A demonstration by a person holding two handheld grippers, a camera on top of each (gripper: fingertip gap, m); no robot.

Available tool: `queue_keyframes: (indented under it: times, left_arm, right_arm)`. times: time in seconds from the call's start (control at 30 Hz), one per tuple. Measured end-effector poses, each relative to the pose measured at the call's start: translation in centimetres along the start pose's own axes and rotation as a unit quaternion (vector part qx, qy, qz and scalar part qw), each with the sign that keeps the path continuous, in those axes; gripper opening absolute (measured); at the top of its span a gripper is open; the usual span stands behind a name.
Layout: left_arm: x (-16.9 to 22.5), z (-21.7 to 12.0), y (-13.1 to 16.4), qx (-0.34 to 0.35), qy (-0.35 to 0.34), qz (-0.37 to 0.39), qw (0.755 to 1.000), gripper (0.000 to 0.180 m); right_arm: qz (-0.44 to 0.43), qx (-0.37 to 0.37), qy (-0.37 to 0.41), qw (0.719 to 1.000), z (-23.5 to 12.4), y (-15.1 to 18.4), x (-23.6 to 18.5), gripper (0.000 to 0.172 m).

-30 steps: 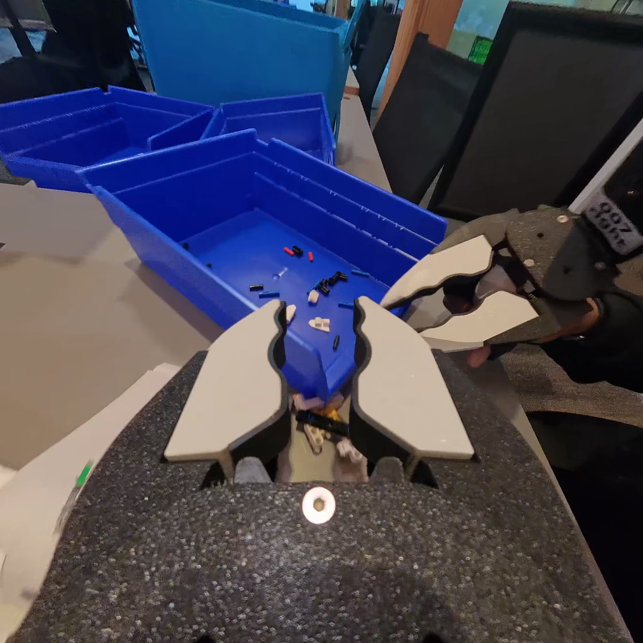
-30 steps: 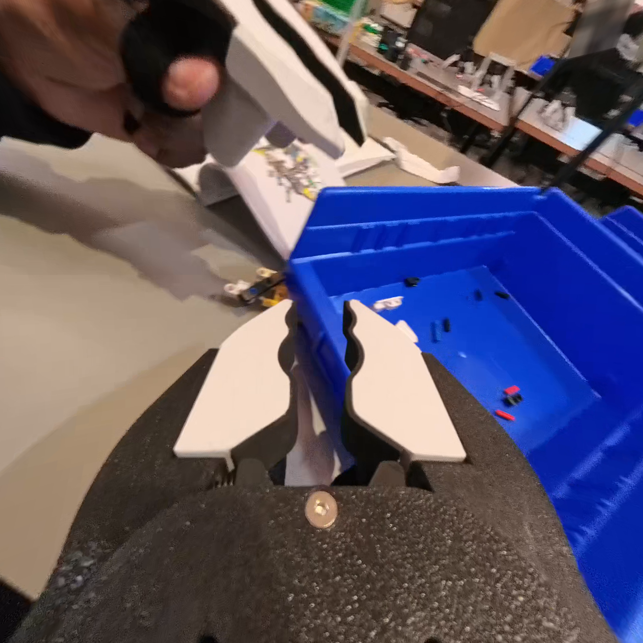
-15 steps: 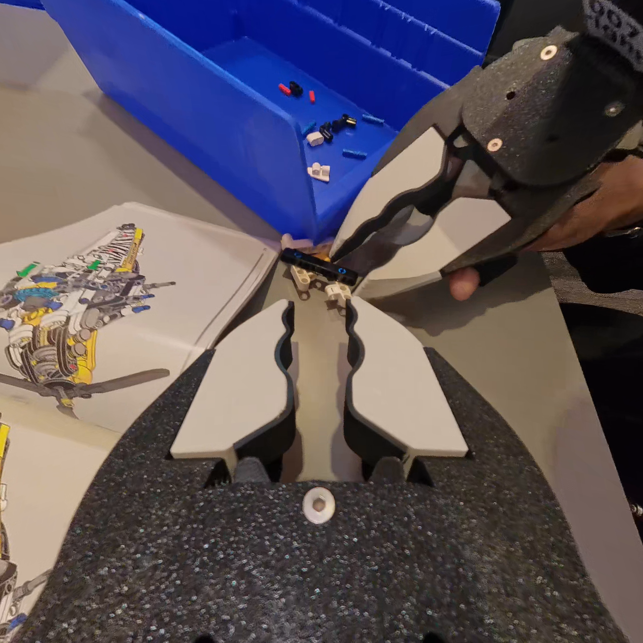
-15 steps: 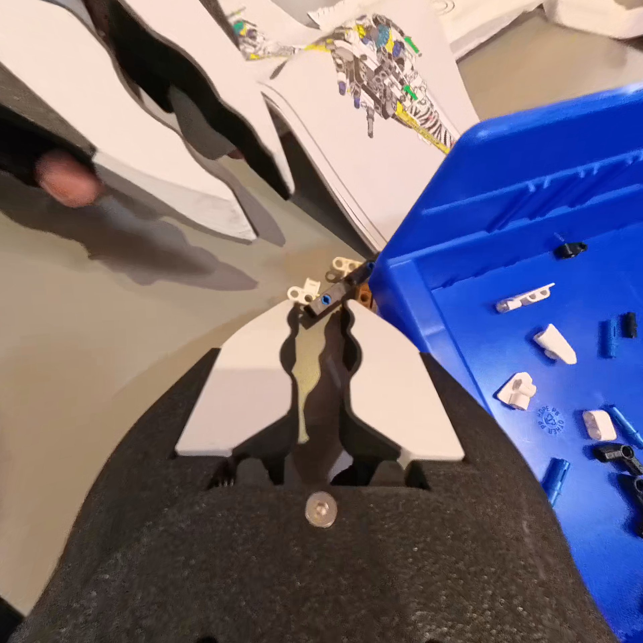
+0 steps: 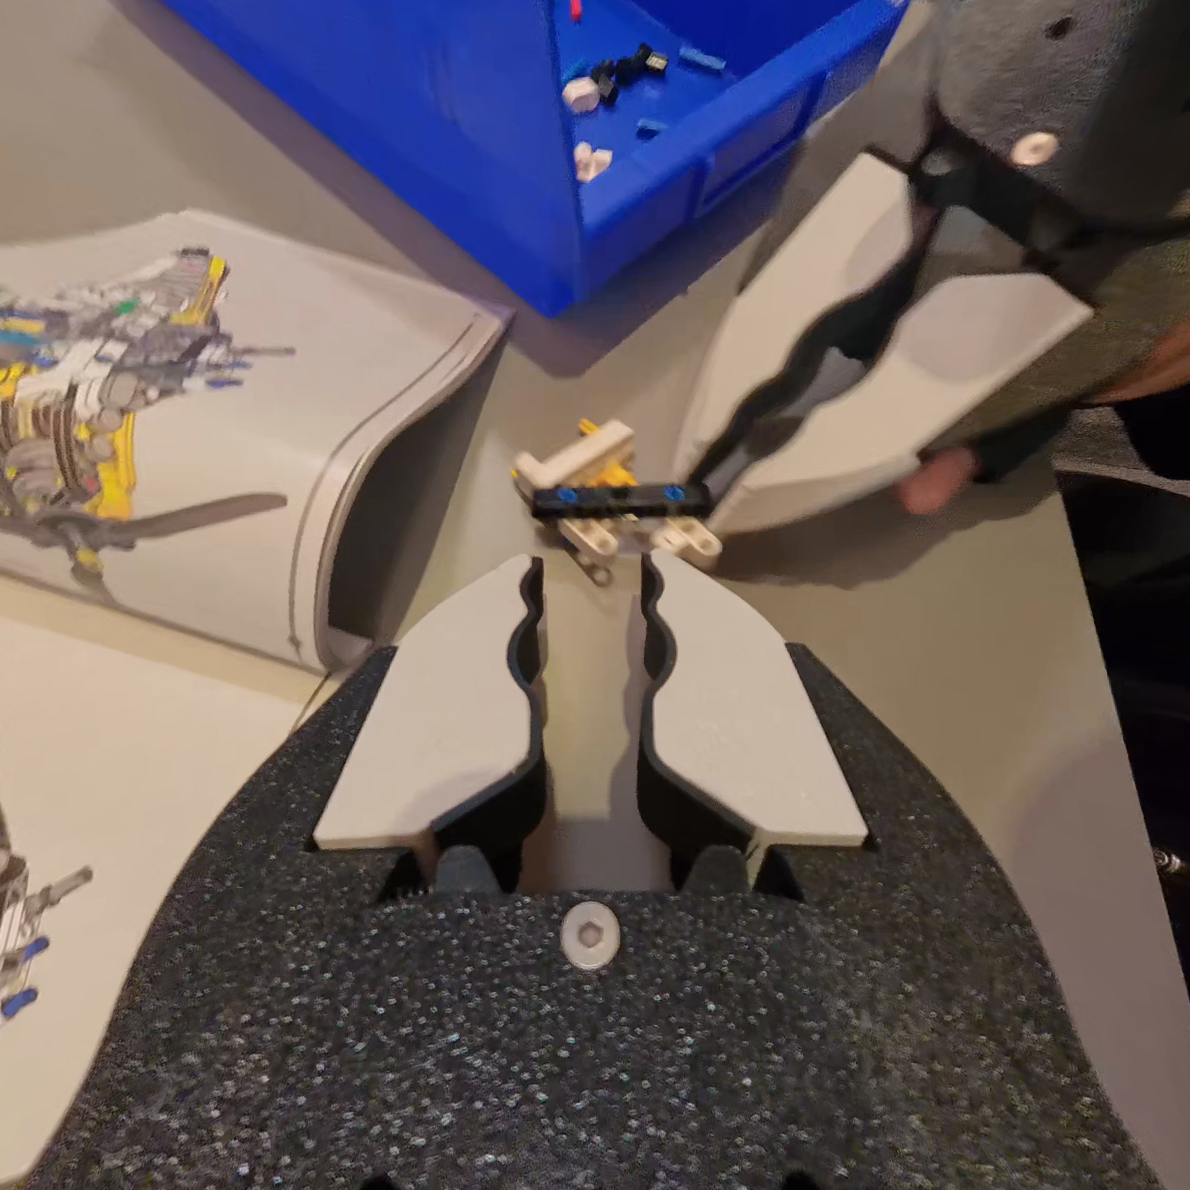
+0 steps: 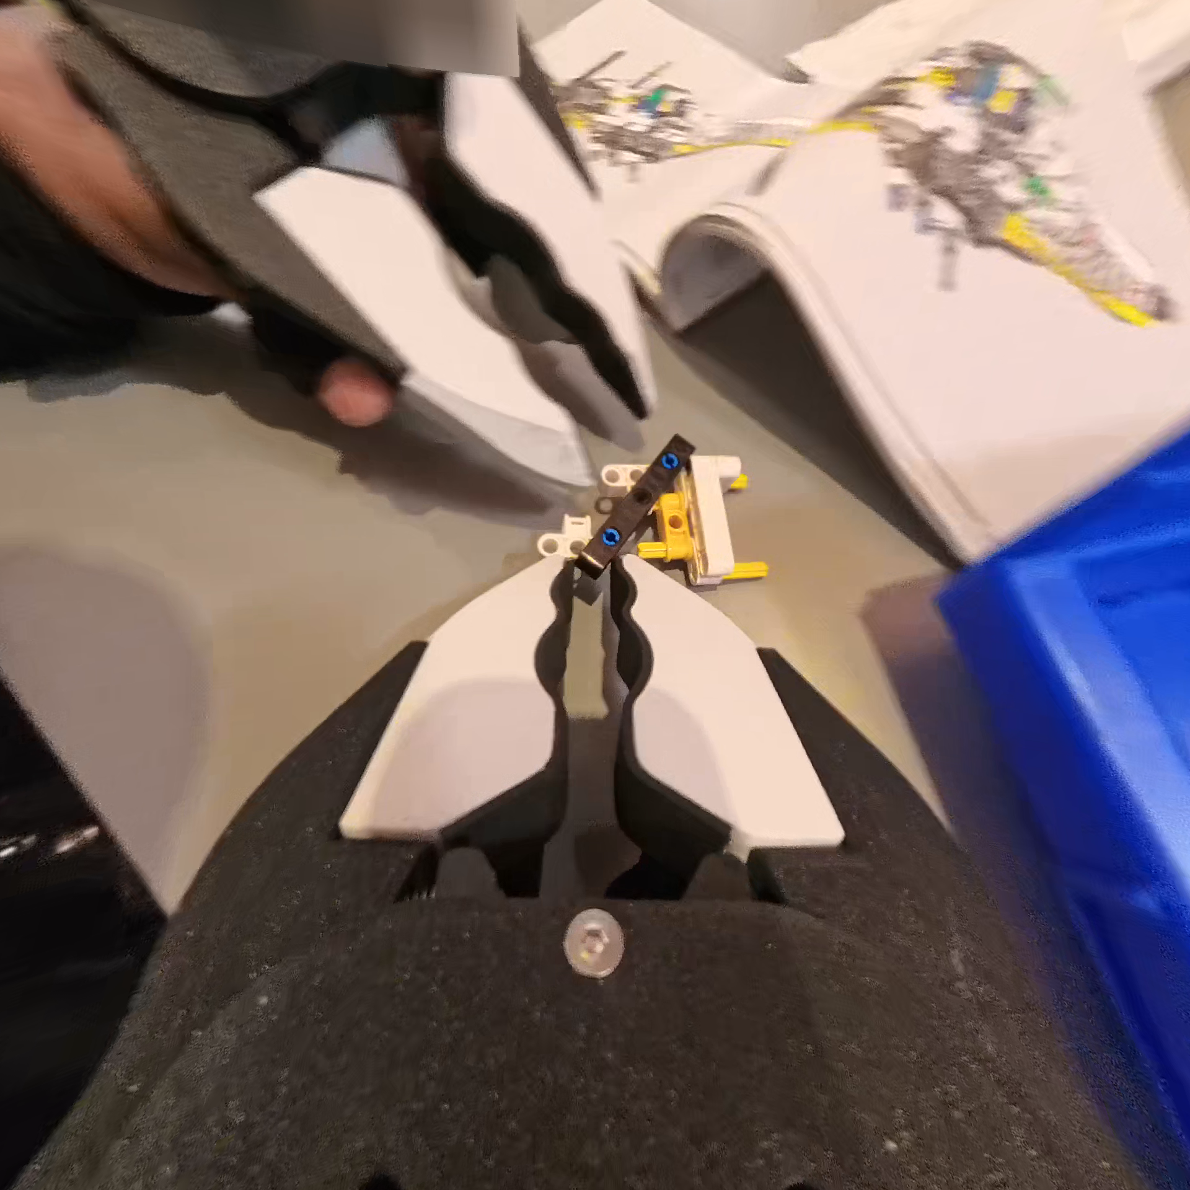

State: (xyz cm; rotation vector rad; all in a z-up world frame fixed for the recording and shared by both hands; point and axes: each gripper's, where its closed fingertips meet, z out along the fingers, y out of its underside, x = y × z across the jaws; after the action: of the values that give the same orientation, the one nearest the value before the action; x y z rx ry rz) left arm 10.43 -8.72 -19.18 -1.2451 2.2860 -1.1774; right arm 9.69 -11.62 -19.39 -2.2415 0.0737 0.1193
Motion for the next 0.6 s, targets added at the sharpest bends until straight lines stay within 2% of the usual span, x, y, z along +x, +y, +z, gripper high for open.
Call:
queue_keyframes:
  times: [0.1,0.3,0.47,0.6]
  left_arm:
    - [-0.2,-0.6,0.9,-0.013,0.005,-0.02,1.0,0.031]
    - [0.3,-1.8,1.9,-0.013,0.035,-0.052,0.998,0.031]
    - [1.0,-2.1,1.4,-0.007,0.062,-0.024,0.998,0.034]
    - [1.5,-1.3,0.9,-0.016,0.074,-0.012,0.997,0.036]
  right_arm:
    - [-0.034,0.007,-0.042,0.998,0.3,-0.6,-2.5,0.016]
    - [-0.073,0.007,-0.023,0.997,-1.2,-1.3,0.2,0.029]
    - [-0.125,-0.019,-0.013,0.992,-0.7,-0.4,2.0,0.024]
    - [-0.166,-0.018,-0.039,0.985,0.0,-0.8,1.5,0.019]
